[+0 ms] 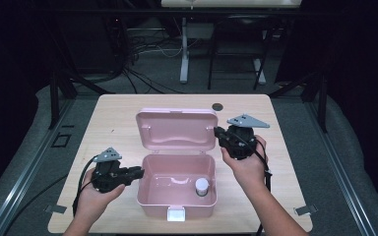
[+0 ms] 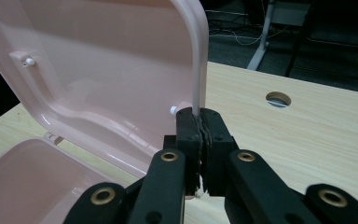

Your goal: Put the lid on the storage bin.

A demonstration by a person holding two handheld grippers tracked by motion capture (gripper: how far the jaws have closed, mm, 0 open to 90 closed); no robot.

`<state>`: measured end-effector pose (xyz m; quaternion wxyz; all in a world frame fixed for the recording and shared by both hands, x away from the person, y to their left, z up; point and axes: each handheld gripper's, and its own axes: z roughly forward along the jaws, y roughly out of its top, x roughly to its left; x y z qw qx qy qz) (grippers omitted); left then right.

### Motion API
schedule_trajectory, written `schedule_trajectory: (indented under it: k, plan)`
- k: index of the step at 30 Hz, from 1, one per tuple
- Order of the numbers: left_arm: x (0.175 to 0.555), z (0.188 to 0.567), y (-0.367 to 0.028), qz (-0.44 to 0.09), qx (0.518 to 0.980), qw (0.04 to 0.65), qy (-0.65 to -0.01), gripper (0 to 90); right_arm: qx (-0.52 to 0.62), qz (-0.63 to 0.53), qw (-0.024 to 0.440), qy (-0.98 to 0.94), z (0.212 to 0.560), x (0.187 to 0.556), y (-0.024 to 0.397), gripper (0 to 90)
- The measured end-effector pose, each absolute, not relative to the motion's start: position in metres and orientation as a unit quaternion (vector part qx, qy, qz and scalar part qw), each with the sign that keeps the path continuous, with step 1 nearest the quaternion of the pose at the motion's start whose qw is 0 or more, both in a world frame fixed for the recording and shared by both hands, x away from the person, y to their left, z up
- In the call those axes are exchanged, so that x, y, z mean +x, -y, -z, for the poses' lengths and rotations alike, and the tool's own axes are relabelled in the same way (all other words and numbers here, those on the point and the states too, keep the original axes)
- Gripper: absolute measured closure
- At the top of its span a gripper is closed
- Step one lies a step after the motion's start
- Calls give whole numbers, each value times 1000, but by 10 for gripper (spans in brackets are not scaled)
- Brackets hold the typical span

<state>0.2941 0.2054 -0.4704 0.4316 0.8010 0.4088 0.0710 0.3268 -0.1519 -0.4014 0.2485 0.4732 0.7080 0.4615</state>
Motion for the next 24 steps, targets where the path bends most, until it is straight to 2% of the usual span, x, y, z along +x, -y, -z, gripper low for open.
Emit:
schedule_trajectory:
  k: [24]
  plan:
    - [311, 453, -210, -119, 788, 453, -400, 668, 469, -469, 247, -707, 403, 319, 154, 869]
